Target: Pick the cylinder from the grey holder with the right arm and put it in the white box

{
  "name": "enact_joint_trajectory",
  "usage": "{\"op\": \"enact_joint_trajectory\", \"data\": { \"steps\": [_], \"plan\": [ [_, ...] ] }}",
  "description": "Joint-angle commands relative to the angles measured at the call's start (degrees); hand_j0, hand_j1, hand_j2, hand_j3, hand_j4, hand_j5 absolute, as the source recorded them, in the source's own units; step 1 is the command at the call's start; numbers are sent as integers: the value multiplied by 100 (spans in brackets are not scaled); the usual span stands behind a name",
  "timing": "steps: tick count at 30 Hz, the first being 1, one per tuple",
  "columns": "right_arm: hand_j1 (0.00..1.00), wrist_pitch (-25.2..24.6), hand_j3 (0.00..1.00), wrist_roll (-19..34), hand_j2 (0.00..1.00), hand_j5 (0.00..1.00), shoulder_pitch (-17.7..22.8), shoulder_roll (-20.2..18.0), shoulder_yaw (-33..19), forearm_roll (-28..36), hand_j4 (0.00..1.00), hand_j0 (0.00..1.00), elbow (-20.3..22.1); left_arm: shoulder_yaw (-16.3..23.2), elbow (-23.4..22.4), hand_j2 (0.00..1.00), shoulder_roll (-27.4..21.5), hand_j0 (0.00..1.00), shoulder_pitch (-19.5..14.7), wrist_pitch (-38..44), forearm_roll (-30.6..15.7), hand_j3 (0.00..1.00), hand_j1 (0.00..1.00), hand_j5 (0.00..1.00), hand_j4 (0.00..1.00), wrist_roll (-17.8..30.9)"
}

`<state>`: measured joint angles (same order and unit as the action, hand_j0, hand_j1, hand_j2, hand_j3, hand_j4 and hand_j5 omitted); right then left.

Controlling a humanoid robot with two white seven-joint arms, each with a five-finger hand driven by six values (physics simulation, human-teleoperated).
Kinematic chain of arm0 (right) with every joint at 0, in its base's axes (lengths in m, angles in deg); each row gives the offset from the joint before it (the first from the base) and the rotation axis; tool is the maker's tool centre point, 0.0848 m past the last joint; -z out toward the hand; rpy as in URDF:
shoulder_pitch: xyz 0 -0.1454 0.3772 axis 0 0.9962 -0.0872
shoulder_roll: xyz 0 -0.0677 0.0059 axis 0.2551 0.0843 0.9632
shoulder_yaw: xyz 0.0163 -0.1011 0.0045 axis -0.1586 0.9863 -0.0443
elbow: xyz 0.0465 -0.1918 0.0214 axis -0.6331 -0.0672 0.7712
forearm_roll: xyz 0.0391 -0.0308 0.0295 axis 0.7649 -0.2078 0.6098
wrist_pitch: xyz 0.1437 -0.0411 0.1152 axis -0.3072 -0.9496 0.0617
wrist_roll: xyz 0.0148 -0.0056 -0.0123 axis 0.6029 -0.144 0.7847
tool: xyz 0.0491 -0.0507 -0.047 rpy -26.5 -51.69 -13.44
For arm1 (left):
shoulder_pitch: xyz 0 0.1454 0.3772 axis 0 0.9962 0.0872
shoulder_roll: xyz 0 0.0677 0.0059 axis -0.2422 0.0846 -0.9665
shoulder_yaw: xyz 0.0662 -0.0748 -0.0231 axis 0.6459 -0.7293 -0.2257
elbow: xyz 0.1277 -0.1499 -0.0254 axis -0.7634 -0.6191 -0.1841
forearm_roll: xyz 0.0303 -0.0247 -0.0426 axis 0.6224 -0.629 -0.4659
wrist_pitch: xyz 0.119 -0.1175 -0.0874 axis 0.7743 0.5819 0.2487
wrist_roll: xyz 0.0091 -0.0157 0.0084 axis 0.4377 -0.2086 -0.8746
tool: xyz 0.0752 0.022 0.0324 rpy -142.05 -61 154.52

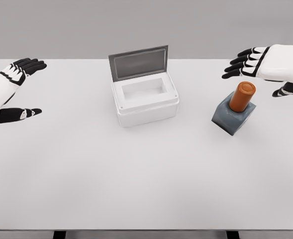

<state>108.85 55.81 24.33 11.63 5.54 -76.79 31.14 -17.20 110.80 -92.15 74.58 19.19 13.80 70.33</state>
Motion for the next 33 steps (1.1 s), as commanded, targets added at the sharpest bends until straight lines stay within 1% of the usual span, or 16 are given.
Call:
{"op": "enact_joint_trajectory", "data": {
  "steps": [1,4,5,8,11,12,13,15,17,21,27,28,32,33],
  "plan": [
    [100,11,100,-3,100,100,0,-15,-34,30,100,100,1,-1,2,100,-6,100,-9,1,-36,100,100,100,100,-3],
    [100,-42,100,-3,100,100,0,-15,-43,30,100,100,1,-1,2,100,-6,100,0,1,-36,100,100,100,100,-3],
    [100,-208,100,-3,100,100,0,11,-25,39,100,100,-7,-1,2,100,-6,100,-9,1,-36,100,100,100,100,-3],
    [99,-999,99,-3,99,99,9,-24,18,162,99,99,-16,-1,2,100,-6,100,0,1,-36,100,100,100,100,-3],
    [99,-1667,99,-3,99,99,35,2,27,750,99,99,-51,-1,2,100,-6,100,0,1,-36,100,100,100,100,-3],
    [99,-2028,99,-3,99,99,35,29,27,944,99,99,-60,-1,2,100,-6,100,0,1,-36,100,100,100,100,-3],
    [99,-2265,99,-3,99,99,70,38,27,1058,99,99,-60,-1,2,100,-6,100,0,1,-36,100,100,100,100,-3],
    [99,-2555,99,-3,99,99,132,46,54,1120,99,99,-95,-1,2,100,-6,100,0,1,-36,100,100,100,100,-3],
    [99,-2626,99,-3,99,99,158,46,133,1129,99,99,-131,-1,2,100,-6,100,0,1,-36,100,100,100,100,-3],
    [98,-2626,98,-3,98,98,158,46,467,1129,98,98,-131,-1,2,100,-6,100,0,1,-36,100,100,100,100,-3],
    [98,-2608,98,-3,98,98,202,196,599,1120,98,98,-139,-1,2,100,-6,100,0,1,-28,100,100,100,100,-3],
    [98,-2591,98,-3,98,98,202,257,599,1120,98,98,-244,-1,2,100,-6,100,0,1,-28,100,100,100,100,-3],
    [98,-2582,98,-3,98,98,202,450,643,1085,98,98,-438,-1,2,100,-6,100,-9,1,-28,100,100,100,100,-3],
    [98,-2582,98,-3,98,98,202,564,651,1058,98,98,-517,-10,2,100,-6,100,0,1,-28,100,100,100,100,-3]
  ]
}}
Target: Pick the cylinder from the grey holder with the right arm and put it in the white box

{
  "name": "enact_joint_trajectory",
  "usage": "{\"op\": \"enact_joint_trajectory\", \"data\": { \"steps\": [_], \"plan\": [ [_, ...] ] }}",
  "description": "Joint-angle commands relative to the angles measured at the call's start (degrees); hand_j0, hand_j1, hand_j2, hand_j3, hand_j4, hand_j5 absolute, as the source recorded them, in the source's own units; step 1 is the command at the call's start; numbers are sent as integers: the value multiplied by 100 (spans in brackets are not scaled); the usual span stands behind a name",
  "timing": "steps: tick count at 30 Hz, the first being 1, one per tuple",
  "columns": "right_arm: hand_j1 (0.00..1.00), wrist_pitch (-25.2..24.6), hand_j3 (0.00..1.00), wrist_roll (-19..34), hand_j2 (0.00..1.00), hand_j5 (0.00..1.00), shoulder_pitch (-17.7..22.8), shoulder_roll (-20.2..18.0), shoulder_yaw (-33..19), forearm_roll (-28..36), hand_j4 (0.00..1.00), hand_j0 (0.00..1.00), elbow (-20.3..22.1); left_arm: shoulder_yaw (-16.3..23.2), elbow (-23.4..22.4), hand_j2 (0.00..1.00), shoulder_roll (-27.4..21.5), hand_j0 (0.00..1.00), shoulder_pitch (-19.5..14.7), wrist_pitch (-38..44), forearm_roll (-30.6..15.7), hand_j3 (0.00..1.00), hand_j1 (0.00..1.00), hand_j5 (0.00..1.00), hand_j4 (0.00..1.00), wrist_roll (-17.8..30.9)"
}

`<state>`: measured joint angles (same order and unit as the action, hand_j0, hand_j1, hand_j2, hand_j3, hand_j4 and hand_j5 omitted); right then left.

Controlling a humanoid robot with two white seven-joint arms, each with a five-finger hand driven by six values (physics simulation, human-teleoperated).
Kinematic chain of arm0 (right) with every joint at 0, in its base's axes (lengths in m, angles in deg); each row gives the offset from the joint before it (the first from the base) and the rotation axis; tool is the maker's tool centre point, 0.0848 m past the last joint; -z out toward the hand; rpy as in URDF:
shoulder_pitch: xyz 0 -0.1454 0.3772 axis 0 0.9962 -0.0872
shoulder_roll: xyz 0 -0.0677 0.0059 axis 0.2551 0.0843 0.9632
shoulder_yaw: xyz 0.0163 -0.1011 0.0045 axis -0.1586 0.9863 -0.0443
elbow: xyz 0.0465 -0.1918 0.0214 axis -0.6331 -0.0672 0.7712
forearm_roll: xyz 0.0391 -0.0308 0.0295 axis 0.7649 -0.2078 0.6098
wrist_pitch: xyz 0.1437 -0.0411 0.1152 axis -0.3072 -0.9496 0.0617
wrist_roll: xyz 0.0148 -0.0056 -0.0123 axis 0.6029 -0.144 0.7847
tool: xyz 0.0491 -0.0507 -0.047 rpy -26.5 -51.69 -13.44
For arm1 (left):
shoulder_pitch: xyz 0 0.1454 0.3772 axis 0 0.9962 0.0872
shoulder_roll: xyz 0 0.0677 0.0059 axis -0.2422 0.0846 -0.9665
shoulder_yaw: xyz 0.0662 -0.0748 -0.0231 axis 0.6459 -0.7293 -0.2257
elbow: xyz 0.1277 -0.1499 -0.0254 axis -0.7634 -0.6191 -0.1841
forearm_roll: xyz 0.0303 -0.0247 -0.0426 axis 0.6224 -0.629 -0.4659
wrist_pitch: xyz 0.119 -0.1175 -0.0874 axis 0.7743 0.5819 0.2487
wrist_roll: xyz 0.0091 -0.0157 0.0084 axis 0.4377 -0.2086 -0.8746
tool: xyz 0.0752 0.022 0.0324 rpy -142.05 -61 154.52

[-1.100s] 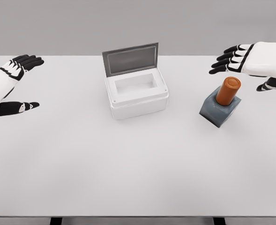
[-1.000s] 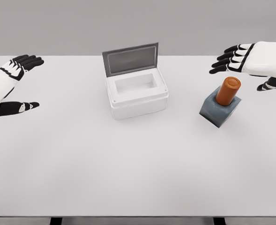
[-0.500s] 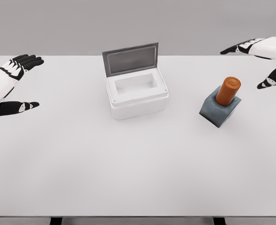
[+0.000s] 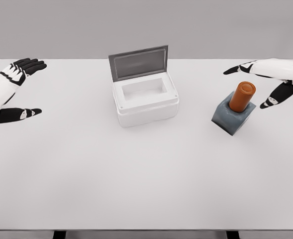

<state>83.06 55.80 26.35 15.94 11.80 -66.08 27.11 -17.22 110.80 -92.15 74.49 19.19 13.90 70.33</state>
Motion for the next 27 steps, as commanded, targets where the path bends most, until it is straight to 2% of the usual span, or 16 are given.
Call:
{"op": "enact_joint_trajectory", "data": {
  "steps": [1,7,14,20,23,27],
  "plan": [
    [98,6,98,-2,98,98,-9,256,42,-22,98,98,-237,1,2,100,-6,100,0,1,-37,100,100,100,100,-3],
    [98,59,98,-2,98,98,-9,318,218,-66,98,98,-457,1,2,100,-15,100,0,1,-37,100,100,100,100,-3],
    [98,147,98,-2,98,98,-9,318,288,-101,98,98,-439,-7,2,100,-15,100,0,1,-37,100,100,100,100,-3],
    [89,147,89,-2,89,89,-9,310,288,-101,89,89,-448,-7,-25,100,-15,100,9,1,-28,100,100,100,100,-3],
    [74,129,74,-2,74,74,-9,310,288,-101,74,74,-448,-7,-25,100,-15,100,0,1,-28,100,100,100,100,-3],
    [70,138,70,-2,70,70,-18,310,288,-171,70,70,-448,-7,-25,100,-15,100,0,1,-28,100,100,100,100,-3]
  ]
}}
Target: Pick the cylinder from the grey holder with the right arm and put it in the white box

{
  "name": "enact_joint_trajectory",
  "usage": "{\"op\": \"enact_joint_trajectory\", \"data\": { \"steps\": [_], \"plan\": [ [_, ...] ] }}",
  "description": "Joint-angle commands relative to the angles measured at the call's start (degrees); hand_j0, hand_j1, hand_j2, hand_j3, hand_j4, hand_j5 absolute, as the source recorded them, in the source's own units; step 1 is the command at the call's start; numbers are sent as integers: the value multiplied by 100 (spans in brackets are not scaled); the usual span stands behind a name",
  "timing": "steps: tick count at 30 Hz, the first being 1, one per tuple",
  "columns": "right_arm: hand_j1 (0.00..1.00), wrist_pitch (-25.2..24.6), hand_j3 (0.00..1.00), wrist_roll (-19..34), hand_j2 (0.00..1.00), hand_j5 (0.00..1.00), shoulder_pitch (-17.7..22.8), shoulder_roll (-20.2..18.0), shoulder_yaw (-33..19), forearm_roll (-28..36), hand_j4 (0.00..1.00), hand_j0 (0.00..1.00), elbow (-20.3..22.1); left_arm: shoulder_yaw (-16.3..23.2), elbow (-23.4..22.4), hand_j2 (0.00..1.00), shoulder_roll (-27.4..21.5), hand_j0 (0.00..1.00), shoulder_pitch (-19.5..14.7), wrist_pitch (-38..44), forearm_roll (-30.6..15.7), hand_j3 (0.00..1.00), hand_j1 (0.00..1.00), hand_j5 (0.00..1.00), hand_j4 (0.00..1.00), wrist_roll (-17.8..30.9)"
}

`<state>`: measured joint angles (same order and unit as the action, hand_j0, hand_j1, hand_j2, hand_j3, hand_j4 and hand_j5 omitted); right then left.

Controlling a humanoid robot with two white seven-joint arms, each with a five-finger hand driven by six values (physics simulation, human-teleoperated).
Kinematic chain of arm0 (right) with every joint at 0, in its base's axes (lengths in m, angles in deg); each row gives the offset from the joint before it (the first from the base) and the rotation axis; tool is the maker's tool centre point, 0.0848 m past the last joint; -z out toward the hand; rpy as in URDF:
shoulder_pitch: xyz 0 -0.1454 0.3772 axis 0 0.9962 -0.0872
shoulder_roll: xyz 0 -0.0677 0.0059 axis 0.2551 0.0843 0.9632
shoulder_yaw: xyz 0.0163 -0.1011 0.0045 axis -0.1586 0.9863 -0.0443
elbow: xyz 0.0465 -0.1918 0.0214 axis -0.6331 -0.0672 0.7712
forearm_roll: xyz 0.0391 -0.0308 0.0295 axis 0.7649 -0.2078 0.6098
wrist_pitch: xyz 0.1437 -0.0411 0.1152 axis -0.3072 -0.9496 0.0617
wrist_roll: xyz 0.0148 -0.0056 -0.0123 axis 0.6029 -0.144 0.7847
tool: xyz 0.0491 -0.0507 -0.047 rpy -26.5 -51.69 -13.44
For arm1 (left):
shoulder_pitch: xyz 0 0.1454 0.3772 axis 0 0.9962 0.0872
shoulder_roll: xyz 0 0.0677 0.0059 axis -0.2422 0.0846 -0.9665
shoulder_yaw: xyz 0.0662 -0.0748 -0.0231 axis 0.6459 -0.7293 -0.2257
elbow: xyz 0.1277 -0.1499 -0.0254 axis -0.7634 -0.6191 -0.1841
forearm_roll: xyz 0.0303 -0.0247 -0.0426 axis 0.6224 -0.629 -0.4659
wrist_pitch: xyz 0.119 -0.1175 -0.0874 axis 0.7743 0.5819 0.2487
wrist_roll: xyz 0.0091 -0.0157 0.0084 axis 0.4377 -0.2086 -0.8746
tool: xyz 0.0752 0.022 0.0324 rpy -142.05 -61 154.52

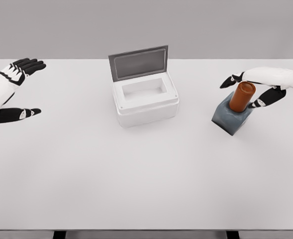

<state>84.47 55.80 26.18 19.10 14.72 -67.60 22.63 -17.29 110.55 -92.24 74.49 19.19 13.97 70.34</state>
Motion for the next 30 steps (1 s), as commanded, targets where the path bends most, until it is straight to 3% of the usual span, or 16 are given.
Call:
{"op": "enact_joint_trajectory", "data": {
  "steps": [1,4,8,14,16,17,30],
  "plan": [
    [69,-12,69,-2,69,69,0,-7,-3,-89,69,69,-9,-1,1,100,-6,100,0,1,-45,100,100,100,100,-3],
    [74,-39,74,-2,74,74,0,-16,-3,-326,74,74,-71,-1,1,100,-6,100,9,1,-36,100,100,100,100,-3],
    [70,-12,70,-2,70,70,0,-16,-3,-467,70,70,-97,-1,1,100,-6,100,0,1,-36,100,100,100,100,-3],
    [44,207,44,-2,44,44,0,2,50,-467,44,44,0,-1,1,100,-6,100,0,1,-36,100,100,100,100,-3],
    [26,216,26,-2,26,26,0,2,50,-459,26,26,96,-1,1,100,-6,100,0,1,-36,100,100,100,100,-3],
    [22,216,22,-2,22,22,0,2,50,-459,22,22,114,-1,1,100,-6,100,9,1,-36,100,100,100,100,-3],
    [22,866,22,-2,22,22,-79,-78,-267,-450,22,22,132,-1,1,100,-6,100,0,1,-36,100,100,100,100,-3]
  ]
}}
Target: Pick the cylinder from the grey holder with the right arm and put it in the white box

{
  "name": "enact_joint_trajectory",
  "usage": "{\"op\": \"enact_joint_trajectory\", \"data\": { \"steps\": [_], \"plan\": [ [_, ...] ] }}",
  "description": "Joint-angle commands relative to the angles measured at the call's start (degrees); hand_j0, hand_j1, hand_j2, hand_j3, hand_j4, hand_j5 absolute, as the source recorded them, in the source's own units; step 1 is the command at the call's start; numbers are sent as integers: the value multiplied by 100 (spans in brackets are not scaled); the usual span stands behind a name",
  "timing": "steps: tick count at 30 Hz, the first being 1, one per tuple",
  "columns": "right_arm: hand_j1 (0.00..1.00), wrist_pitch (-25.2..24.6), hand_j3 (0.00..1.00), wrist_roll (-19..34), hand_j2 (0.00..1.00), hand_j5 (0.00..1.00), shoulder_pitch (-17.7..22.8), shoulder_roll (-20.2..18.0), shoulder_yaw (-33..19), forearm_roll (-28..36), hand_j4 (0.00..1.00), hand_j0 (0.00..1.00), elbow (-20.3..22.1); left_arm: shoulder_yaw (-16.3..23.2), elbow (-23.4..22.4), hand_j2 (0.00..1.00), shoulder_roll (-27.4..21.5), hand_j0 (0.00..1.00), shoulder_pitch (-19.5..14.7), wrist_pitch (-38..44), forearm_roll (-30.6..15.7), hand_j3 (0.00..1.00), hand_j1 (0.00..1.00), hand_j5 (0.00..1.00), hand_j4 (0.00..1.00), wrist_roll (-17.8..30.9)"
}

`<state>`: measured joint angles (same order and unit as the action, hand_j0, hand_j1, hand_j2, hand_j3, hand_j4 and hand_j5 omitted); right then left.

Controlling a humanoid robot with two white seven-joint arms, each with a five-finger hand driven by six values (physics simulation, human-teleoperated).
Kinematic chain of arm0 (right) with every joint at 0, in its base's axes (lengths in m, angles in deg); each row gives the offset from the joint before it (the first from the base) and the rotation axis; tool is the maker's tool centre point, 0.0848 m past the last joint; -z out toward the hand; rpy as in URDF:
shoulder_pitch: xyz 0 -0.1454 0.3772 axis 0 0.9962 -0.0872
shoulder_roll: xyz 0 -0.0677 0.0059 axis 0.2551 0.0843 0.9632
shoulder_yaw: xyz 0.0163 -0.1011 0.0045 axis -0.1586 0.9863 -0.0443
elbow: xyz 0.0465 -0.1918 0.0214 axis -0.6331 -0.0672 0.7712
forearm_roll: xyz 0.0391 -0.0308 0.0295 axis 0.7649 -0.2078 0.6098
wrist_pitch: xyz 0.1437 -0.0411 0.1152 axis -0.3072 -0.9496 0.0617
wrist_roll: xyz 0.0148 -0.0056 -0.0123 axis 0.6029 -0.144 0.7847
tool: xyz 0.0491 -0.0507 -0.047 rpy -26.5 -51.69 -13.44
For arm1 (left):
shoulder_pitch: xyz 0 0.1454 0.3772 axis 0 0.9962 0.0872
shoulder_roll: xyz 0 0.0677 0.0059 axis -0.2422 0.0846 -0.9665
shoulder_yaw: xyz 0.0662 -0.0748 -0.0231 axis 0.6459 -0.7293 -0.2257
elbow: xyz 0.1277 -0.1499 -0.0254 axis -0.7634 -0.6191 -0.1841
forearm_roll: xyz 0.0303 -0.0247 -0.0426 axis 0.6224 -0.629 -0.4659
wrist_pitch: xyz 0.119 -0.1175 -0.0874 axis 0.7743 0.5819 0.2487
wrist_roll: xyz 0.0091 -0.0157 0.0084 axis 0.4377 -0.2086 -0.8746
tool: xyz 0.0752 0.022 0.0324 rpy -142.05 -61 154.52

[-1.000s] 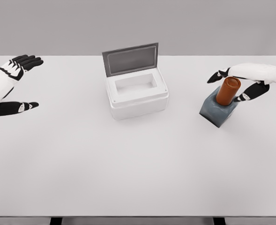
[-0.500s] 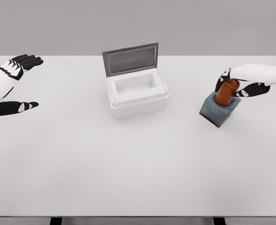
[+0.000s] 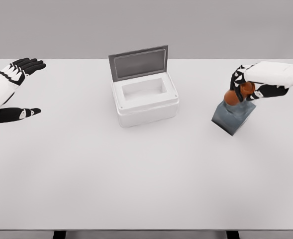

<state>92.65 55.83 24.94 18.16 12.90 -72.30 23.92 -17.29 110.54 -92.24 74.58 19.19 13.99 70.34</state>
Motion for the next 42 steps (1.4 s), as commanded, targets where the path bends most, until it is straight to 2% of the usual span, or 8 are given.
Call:
{"op": "enact_joint_trajectory", "data": {
  "steps": [1,6,13,24,30,42],
  "plan": [
    [22,84,22,-5,22,22,-9,79,-84,20,22,22,3,-1,1,100,-6,100,-9,1,-37,100,100,100,100,-3],
    [20,75,20,-5,20,20,-316,623,-84,-50,20,20,-6,-1,1,100,-6,100,-9,1,-37,100,100,100,100,-3],
    [20,-4,20,-5,20,20,-422,1335,-67,-534,20,20,-94,-1,1,100,-6,100,-9,1,-37,100,100,100,100,-3],
    [20,-4,20,-5,20,20,-677,2645,-49,-1237,20,20,-1333,-1,1,100,-6,100,-9,1,-37,100,100,100,100,-3],
    [20,-30,20,-5,20,20,-844,3032,-5,-1360,20,20,-1571,-36,1,100,-6,100,-9,1,-37,100,100,100,100,-3],
    [20,-30,20,-5,20,20,-967,3331,56,-1536,20,20,-1914,-36,1,100,-6,100,0,1,-37,100,100,100,100,-3]
  ]
}}
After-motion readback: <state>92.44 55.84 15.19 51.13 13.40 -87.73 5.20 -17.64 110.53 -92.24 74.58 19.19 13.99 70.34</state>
